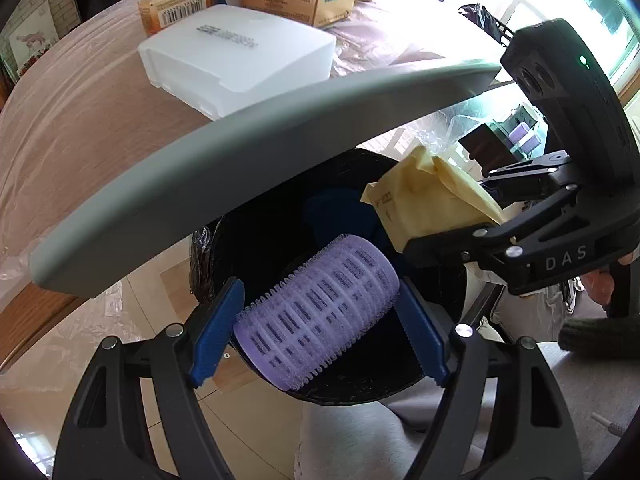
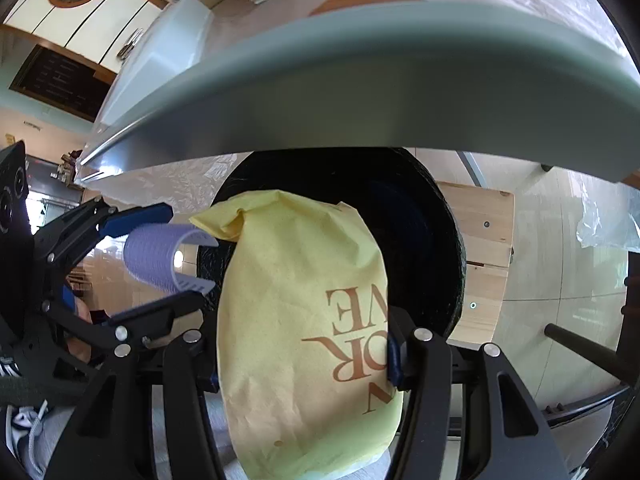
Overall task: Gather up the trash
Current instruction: 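Open both tools to drop the yellow bag and roller into the bin, then grasp the blue bag with the right tool while the left tool grasps the small tub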
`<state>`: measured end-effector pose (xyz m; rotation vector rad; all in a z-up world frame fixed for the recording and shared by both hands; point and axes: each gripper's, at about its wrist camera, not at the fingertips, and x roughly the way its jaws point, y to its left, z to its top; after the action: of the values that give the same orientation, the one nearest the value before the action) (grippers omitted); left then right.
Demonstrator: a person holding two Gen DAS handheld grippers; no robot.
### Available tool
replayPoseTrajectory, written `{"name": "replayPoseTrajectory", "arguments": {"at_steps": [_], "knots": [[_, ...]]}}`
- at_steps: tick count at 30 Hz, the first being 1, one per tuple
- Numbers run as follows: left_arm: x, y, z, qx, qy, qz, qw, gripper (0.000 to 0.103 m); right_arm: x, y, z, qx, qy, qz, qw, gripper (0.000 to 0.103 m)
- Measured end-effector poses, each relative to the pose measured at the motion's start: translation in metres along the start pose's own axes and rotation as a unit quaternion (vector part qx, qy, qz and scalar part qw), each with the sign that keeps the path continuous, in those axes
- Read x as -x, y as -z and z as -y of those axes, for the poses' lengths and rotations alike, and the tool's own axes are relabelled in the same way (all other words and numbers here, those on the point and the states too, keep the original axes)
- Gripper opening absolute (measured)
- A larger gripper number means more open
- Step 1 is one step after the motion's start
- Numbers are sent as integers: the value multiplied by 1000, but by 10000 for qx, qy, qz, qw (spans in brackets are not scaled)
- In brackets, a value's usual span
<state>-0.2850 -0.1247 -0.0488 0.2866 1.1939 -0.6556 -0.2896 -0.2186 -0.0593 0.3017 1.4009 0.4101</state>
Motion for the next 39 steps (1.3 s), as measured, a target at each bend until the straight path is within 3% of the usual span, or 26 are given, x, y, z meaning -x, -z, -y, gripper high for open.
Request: {"name": "replayPoseTrajectory", "arguments": {"at_steps": [20, 23, 26, 31, 34, 37, 39], "knots": [[-2, -6, 0, -76, 4, 28, 10000, 79, -8, -7, 5, -144, 179, 32, 9997, 57], [0, -7, -2, -75, -2, 42, 10000, 88, -3, -6, 8, -329, 113, 80, 9994, 84], [5, -5, -4, -83, -25, 73, 9999, 89, 8, -4, 12, -401, 109, 171, 9990, 87], [31, -1, -14, 56, 47, 282, 9996, 89, 46, 6, 1, 162, 583, 487, 9970, 87], [60, -4, -20, 213, 210, 604, 9977, 89, 80, 7, -8, 537, 825, 869, 9913, 87], [95, -12, -25, 283, 228, 1079, 9935, 98, 121, 0, -21, 901, 1052, 1434, 9799, 94], [115, -23, -35, 397, 59, 1458, 9885, 101, 146, -11, -31, 1194, 1365, 1906, 9648, 99]]}}
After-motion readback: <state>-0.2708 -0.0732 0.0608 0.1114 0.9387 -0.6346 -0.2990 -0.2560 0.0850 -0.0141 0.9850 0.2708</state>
